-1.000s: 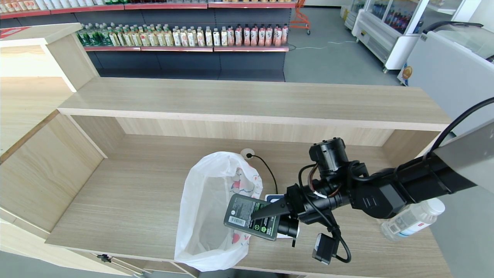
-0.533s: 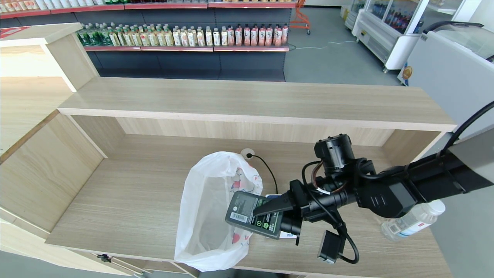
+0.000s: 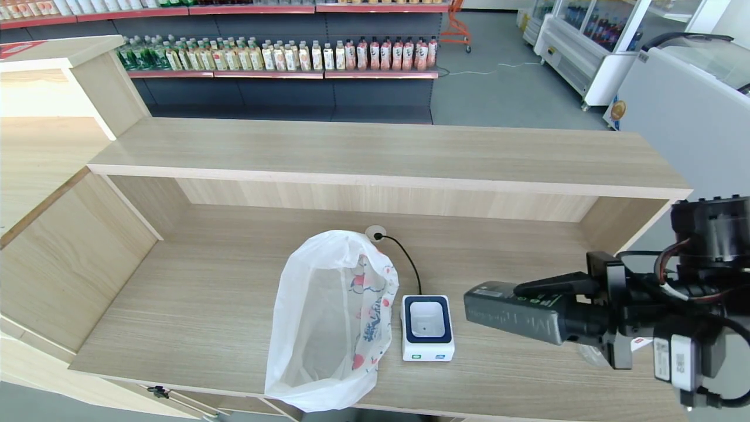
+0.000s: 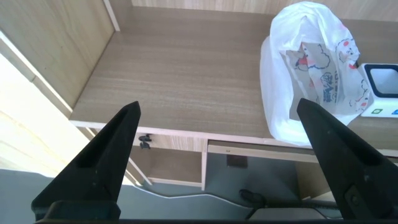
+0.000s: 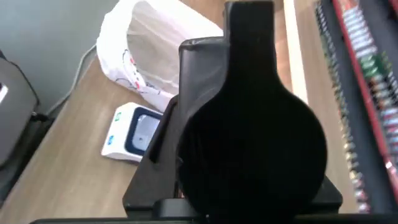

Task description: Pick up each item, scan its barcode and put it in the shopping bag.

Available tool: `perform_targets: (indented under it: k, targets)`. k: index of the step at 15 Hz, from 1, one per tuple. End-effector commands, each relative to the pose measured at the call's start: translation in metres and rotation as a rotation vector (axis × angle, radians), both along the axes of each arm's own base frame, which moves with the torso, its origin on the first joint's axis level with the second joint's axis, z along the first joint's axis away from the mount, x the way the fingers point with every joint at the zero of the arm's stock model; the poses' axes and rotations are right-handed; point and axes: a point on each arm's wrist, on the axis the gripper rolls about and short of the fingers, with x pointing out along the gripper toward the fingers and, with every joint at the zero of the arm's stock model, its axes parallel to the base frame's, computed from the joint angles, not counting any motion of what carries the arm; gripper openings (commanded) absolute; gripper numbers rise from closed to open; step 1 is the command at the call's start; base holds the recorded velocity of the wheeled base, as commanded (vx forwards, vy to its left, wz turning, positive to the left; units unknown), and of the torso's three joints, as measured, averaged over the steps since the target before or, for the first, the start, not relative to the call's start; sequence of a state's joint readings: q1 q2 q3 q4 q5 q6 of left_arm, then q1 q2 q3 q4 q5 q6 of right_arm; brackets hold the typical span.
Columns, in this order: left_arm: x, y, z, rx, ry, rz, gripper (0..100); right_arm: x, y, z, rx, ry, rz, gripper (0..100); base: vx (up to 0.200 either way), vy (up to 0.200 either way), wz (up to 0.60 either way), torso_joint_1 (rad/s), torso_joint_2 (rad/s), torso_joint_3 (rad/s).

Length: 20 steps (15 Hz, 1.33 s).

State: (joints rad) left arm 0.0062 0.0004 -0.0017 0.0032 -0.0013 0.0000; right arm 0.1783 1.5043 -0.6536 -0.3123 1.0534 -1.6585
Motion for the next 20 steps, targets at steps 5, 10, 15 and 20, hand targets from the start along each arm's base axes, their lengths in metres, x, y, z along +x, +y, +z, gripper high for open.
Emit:
perform_targets:
  k: [5,10,15,20]
  targets:
    - [0.000,0.000,0.000,0.000,0.000,0.000,100,-0.028,-0.060,0.031,0.628,1.142,-0.674,0,0.000,0.000,0.00,0.000,0.00,0.000]
    - [0.000,0.000,0.000,0.000,0.000,0.000,100,-0.012,-0.058,-0.030,0.680,1.447,-0.773,0,0.000,0.000,0.00,0.000,0.00,0.000]
    - [0.000,0.000,0.000,0.000,0.000,0.000,100,0.017,-0.042,-0.058,0.611,1.507,-0.740,0,0.000,0.000,0.00,0.000,0.00,0.000]
    - [0.000,0.000,0.000,0.000,0.000,0.000,100,0.036,-0.016,-0.074,0.559,1.474,-0.759,0,0.000,0.000,0.00,0.000,0.00,0.000]
